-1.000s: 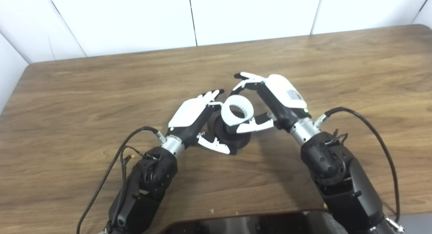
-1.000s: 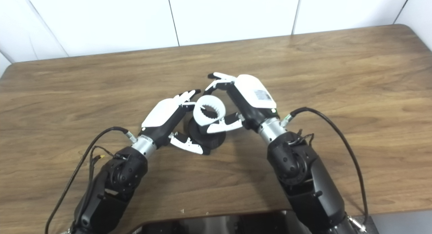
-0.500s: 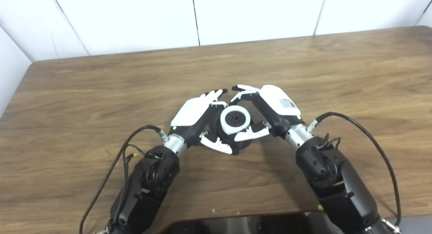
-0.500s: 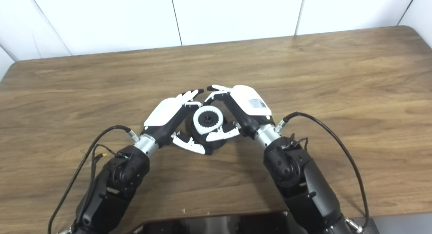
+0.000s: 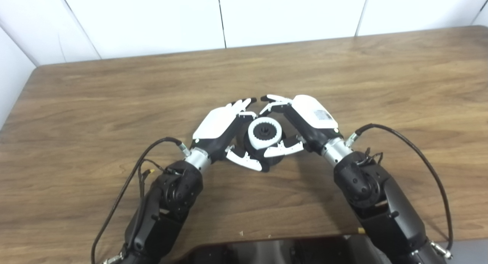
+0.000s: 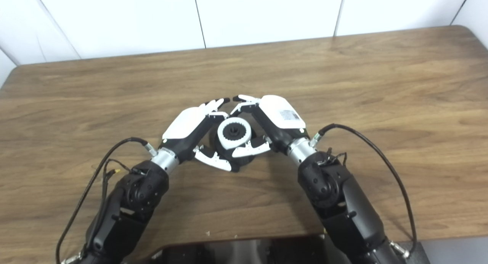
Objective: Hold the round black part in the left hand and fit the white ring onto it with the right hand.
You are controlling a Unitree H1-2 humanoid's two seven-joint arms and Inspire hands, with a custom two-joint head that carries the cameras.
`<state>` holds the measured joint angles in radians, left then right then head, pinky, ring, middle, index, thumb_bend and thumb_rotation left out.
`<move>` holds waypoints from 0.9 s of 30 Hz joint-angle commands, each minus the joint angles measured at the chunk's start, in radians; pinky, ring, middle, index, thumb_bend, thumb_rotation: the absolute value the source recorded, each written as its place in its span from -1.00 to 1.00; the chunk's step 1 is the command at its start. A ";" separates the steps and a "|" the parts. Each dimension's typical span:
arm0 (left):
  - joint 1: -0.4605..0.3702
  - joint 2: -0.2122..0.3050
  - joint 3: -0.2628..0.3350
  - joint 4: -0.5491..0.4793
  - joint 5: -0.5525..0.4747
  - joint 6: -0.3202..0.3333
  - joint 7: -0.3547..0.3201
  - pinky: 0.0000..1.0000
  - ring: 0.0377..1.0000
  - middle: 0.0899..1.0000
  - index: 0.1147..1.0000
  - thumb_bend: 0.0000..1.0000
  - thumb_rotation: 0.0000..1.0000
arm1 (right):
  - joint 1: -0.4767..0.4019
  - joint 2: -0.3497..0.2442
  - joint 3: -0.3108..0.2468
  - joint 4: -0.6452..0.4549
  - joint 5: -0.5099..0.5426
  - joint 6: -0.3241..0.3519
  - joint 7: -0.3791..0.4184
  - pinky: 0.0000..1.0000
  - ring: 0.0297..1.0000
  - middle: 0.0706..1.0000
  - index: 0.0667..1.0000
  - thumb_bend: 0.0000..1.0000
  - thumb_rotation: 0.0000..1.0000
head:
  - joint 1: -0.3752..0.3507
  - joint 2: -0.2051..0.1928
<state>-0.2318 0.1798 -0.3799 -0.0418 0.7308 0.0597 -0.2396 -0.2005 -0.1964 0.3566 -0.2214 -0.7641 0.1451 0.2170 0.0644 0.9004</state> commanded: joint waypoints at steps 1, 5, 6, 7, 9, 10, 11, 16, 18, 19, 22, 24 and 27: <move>-0.038 -0.003 0.009 -0.041 -0.007 -0.010 0.017 1.00 1.00 1.00 0.15 0.94 -0.27 | -0.016 -0.015 0.002 -0.022 -0.005 -0.003 0.024 0.70 0.72 0.76 0.20 0.61 -0.24 | -0.001 0.001; -0.037 0.000 0.007 -0.040 -0.004 -0.011 0.015 1.00 1.00 1.00 0.14 1.00 -0.25 | -0.027 -0.051 -0.001 -0.067 -0.023 0.066 0.129 0.69 0.85 0.92 0.63 0.83 0.04 | -0.001 0.000; -0.036 0.002 0.007 -0.039 -0.004 -0.013 0.016 1.00 1.00 1.00 0.14 1.00 -0.24 | -0.029 -0.061 -0.006 -0.075 -0.020 0.078 0.148 0.70 0.86 0.94 0.69 0.90 0.06 | -0.005 0.000; -0.036 0.004 0.007 -0.039 -0.002 -0.013 0.016 1.00 1.00 1.00 0.14 0.99 -0.24 | -0.030 -0.073 -0.012 -0.081 -0.013 0.084 0.163 0.70 0.87 0.95 0.72 0.95 0.07 | -0.007 -0.001; -0.036 0.004 0.008 -0.040 -0.005 -0.011 0.014 1.00 1.00 1.00 0.14 0.97 -0.27 | -0.028 -0.094 -0.027 -0.088 0.002 0.092 0.186 0.72 0.91 0.98 0.77 0.99 0.03 | -0.007 -0.001; -0.036 0.005 0.009 -0.039 -0.006 -0.012 0.015 1.00 1.00 1.00 0.14 0.97 -0.28 | -0.025 -0.103 -0.035 -0.089 0.008 0.091 0.191 0.72 0.91 0.99 0.78 1.00 0.00 | -0.009 -0.002; -0.036 0.005 0.009 -0.039 -0.005 -0.013 0.016 1.00 1.00 1.00 0.14 0.97 -0.28 | -0.023 -0.111 -0.043 -0.090 0.013 0.088 0.195 0.72 0.91 0.99 0.78 1.00 -0.03 | -0.009 -0.002; -0.039 0.008 0.008 -0.032 -0.002 -0.023 0.024 1.00 1.00 1.00 0.13 0.96 -0.28 | -0.018 -0.144 -0.073 -0.102 0.030 0.116 0.235 0.75 0.97 1.00 0.81 1.00 -0.07 | -0.015 -0.003; -0.039 0.008 0.008 -0.032 -0.002 -0.022 0.024 1.00 1.00 1.00 0.13 0.97 -0.29 | -0.019 -0.157 -0.080 -0.106 0.039 0.121 0.244 0.78 0.98 1.00 0.83 1.00 -0.05 | -0.018 -0.006; -0.039 0.008 0.008 -0.033 -0.002 -0.020 0.023 1.00 1.00 1.00 0.13 0.96 -0.29 | -0.020 -0.164 -0.084 -0.112 0.044 0.125 0.249 0.78 0.99 1.00 0.83 1.00 -0.05 | -0.021 -0.006; -0.037 0.007 0.007 -0.037 -0.002 -0.017 0.021 1.00 1.00 1.00 0.13 0.96 -0.29 | -0.022 -0.177 -0.091 -0.122 0.050 0.136 0.264 0.78 0.98 1.00 0.84 1.00 -0.07 | -0.020 -0.010; -0.036 0.006 0.007 -0.040 0.000 -0.015 0.020 1.00 1.00 1.00 0.13 0.97 -0.29 | -0.024 -0.181 -0.097 -0.128 0.052 0.145 0.274 0.81 0.99 1.00 0.85 1.00 -0.10 | -0.021 -0.010; -0.034 0.006 0.007 -0.042 -0.002 -0.016 0.021 1.00 1.00 1.00 0.12 0.97 -0.31 | -0.024 -0.186 -0.105 -0.133 0.054 0.147 0.279 0.82 0.99 1.00 0.85 1.00 -0.12 | -0.021 -0.013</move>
<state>-0.2318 0.1840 -0.3792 -0.0431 0.7308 0.0611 -0.2384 -0.1965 -0.3641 0.2695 -0.3191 -0.7114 0.2810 0.5008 0.0430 0.8867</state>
